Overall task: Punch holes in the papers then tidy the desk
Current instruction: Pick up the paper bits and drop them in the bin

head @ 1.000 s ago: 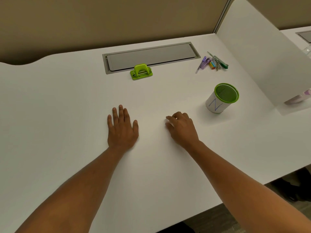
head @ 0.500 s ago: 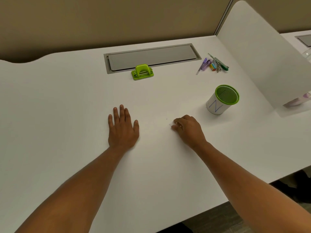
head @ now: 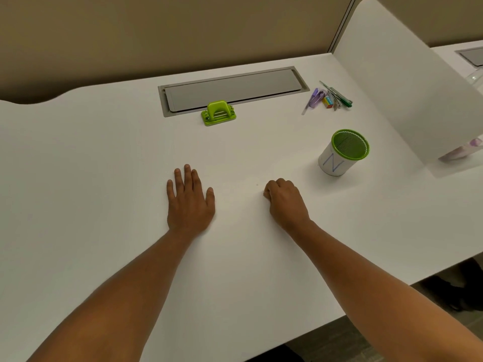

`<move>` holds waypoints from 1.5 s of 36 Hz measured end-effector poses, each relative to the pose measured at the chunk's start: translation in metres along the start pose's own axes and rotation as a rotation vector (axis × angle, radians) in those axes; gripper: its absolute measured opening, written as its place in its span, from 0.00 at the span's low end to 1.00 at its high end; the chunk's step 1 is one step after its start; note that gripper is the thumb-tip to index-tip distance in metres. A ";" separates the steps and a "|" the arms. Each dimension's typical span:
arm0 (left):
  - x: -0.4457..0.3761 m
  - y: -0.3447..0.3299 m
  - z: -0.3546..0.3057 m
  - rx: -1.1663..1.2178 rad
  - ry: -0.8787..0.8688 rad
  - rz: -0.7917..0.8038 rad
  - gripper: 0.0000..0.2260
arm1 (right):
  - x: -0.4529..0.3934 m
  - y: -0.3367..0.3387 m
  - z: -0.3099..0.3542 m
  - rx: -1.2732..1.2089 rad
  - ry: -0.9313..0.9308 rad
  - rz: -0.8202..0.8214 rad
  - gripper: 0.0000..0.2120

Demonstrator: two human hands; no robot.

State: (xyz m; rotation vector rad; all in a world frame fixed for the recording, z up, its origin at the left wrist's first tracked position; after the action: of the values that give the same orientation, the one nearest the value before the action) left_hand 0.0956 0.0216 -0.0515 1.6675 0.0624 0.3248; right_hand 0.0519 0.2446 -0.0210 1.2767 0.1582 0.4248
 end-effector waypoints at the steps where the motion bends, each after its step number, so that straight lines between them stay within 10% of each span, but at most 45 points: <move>1: -0.001 0.000 0.000 0.000 0.000 0.004 0.30 | -0.002 0.000 -0.004 -0.034 -0.034 0.004 0.06; 13: -0.001 -0.002 0.000 -0.005 0.004 0.012 0.30 | -0.003 0.046 -0.054 -1.650 -0.504 0.062 0.08; 18: 0.000 0.000 -0.001 -0.016 0.000 0.005 0.30 | -0.005 0.106 -0.080 -1.833 -0.432 -0.056 0.10; 28: -0.001 -0.001 -0.001 0.001 -0.003 0.006 0.30 | -0.007 0.172 -0.166 -0.941 -0.521 -0.365 0.01; 39: -0.001 -0.001 0.000 0.003 -0.009 -0.017 0.32 | -0.016 0.172 -0.156 -0.251 -0.500 -0.271 0.12; 45: -0.001 -0.002 0.000 -0.004 0.003 0.001 0.30 | -0.014 0.158 -0.101 -0.166 -0.259 -0.369 0.09; 54: -0.001 -0.002 0.001 -0.010 0.014 0.005 0.30 | -0.020 0.043 -0.012 -0.156 -0.019 -0.022 0.09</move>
State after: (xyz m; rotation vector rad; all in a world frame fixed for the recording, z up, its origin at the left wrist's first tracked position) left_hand 0.0951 0.0208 -0.0541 1.6558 0.0676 0.3401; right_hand 0.0204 0.2571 0.0135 1.1243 0.1207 0.3989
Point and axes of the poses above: each hand's wrist, its own x-axis away from the middle knuckle, its own y-axis out of the back of the hand, z = x × y, the point moved 8 cm from there along -x, towards the middle knuckle, and after that the axes turned 10 degrees about z, right-handed, at the moved point
